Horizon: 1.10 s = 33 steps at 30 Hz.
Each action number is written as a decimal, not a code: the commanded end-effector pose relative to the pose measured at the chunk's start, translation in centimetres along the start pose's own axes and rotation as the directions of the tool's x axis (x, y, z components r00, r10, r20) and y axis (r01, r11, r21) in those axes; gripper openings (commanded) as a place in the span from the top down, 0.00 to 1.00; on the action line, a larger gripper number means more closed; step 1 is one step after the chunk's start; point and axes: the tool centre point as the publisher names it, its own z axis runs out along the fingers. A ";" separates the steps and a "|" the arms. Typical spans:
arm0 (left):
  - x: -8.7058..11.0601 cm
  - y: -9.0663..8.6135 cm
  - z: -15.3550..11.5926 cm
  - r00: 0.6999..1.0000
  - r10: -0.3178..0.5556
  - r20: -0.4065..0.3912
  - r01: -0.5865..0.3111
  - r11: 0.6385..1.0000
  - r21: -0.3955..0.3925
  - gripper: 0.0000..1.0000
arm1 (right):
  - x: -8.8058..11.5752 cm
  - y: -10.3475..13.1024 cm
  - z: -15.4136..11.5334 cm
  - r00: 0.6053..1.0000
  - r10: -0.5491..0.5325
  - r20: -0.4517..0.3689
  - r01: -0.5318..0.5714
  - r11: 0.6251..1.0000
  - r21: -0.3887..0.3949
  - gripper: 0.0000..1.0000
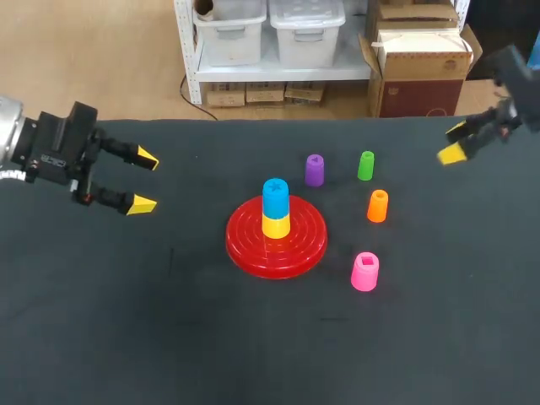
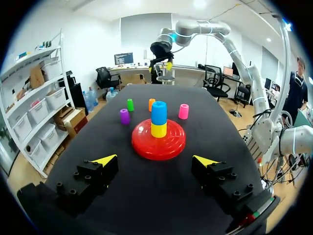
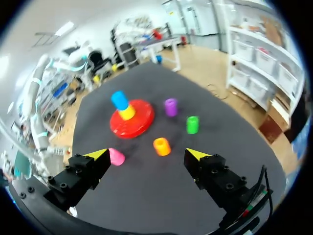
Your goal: Pick up and stack the cylinders on the red base in this order: pink,purple,orange,green
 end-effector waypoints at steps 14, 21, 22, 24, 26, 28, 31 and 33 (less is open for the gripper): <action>0.1 0.0 0.0 1.000 0.002 0.002 -0.002 1.000 -0.002 0.00 | 3.1 13.0 9.1 0.692 -0.394 -0.605 0.417 0.902 -0.111 0.00; 0.1 0.0 0.0 1.000 0.002 0.002 -0.002 1.000 -0.002 0.00 | 4.0 12.6 12.5 0.641 -0.362 -0.676 0.348 0.923 -0.164 0.00; 0.1 0.0 0.0 1.000 0.002 0.002 -0.002 1.000 -0.002 0.00 | 4.0 12.4 12.7 0.637 -0.356 -0.684 0.334 0.927 -0.172 0.00; 0.1 0.0 0.0 1.000 0.002 0.002 -0.002 1.000 -0.002 0.00 | 4.1 12.0 12.9 0.627 -0.341 -0.701 0.314 0.934 -0.172 0.00; 0.1 0.0 0.0 1.000 0.002 0.002 -0.002 1.000 -0.002 0.00 | 4.2 11.6 13.1 0.618 -0.331 -0.713 0.288 0.939 -0.186 0.00; 0.1 0.0 0.0 1.000 0.002 0.002 -0.002 1.000 -0.002 0.00 | 4.5 11.3 13.2 0.620 -0.315 -0.719 0.261 0.946 -0.190 0.00; 0.1 0.0 0.0 1.000 0.002 0.002 -0.002 1.000 -0.002 0.00 | 4.8 10.7 13.3 0.629 -0.302 -0.716 0.253 0.951 -0.178 0.00; 0.1 0.0 0.0 1.000 0.002 0.002 -0.002 1.000 -0.002 0.00 | 4.8 10.4 13.4 0.637 -0.295 -0.712 0.260 0.952 -0.162 0.00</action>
